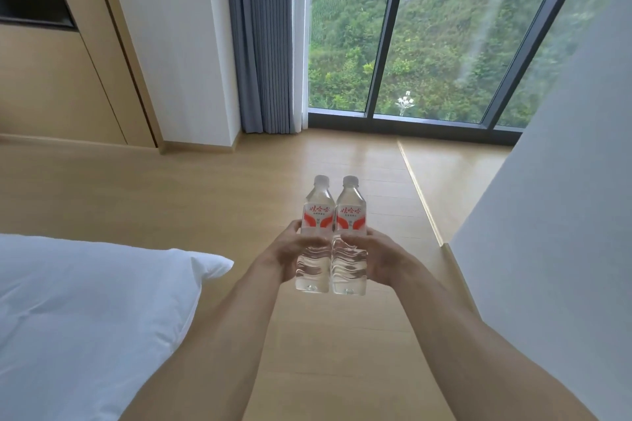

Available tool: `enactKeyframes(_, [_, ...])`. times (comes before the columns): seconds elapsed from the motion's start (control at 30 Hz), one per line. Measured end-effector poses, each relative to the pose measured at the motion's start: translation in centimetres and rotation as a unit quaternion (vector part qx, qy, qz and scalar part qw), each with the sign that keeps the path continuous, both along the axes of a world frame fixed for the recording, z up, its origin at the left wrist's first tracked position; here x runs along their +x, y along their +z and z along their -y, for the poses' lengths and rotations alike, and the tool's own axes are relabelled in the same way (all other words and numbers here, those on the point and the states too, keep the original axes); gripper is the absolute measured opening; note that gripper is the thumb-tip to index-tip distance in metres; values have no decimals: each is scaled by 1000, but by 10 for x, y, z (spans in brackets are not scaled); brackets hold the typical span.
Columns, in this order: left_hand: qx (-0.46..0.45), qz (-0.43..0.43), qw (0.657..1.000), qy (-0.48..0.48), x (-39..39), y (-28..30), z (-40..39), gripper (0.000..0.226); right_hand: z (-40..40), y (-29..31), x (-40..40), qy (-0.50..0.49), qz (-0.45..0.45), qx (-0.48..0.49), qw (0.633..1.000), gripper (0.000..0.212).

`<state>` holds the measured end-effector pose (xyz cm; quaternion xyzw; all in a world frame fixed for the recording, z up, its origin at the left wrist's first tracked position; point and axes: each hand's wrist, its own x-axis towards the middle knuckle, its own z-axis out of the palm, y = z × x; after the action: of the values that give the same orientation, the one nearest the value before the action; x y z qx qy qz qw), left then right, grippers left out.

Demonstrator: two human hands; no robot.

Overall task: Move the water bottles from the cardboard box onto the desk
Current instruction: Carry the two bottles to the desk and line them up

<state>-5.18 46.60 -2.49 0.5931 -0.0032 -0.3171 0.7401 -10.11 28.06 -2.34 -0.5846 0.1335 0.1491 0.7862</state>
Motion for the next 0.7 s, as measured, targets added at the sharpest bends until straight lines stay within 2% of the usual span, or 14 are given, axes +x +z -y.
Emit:
enactKeyframes(0.1, [-9, -8, 1000, 7, 51, 3, -5, 70, -3, 9, 48, 18, 12, -1, 1000, 53])
enactKeyframes(0.23, [-17, -4, 1000, 3, 112, 5, -15, 71, -13, 14, 105, 32, 28, 8, 999, 51])
enactKeyframes(0.43, [-15, -15, 1000, 19, 179, 2, -27, 69, -19, 5, 182, 23, 0, 0, 1000, 28])
enactKeyframes(0.6, [2, -3, 999, 53, 234, -7, -32, 71, -22, -7, 249, 36, -13, 0, 999, 25])
enactKeyframes(0.7, [21, -3, 996, 82, 269, -10, -31, 71, -20, -14, 295, 64, -8, 4, 998, 35])
